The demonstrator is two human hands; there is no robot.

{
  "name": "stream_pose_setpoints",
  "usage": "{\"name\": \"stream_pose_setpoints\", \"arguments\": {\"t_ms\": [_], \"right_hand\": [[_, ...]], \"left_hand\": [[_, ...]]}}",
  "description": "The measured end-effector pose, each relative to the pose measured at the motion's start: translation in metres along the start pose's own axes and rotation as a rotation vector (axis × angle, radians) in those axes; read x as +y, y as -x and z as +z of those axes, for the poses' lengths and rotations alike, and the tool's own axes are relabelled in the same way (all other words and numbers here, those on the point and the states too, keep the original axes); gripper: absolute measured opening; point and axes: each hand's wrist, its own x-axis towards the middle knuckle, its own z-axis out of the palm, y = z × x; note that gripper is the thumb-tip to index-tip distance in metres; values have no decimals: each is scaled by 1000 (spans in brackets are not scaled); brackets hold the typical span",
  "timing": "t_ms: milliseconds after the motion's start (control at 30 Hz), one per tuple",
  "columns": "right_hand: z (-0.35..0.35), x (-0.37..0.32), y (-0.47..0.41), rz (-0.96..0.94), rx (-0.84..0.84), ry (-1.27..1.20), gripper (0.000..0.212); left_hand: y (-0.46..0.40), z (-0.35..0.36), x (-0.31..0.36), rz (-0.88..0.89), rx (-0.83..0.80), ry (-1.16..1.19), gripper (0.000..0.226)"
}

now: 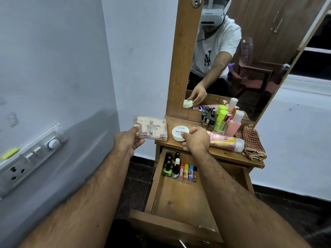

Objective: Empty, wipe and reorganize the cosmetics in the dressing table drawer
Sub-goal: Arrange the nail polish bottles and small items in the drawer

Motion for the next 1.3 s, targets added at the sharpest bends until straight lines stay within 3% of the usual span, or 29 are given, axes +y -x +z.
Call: {"name": "stream_pose_setpoints", "arguments": {"t_ms": [400,667,900,1000,1133,1300], "right_hand": [[-37,10,22,-150,28,-22,15],[-76,29,61,83,-339,-273,23],[-95,66,77,246,-378,-293,25],[-98,87,80,279,-370,-270,18],[-101,112,85,309,-374,-235,15],[-103,127,87,351,-413,-133,17]], "left_hand": [[40,-5,-16,-7,-67,14,21],[91,4,-46,-87,-172,-41,17],[117,7,-76,-152,-242,-190,22],[121,5,-89,-91,-214,-445,20],[130,6,-100,150,-154,-1188,33],[147,15,-114,167,-205,-1471,24]]}}
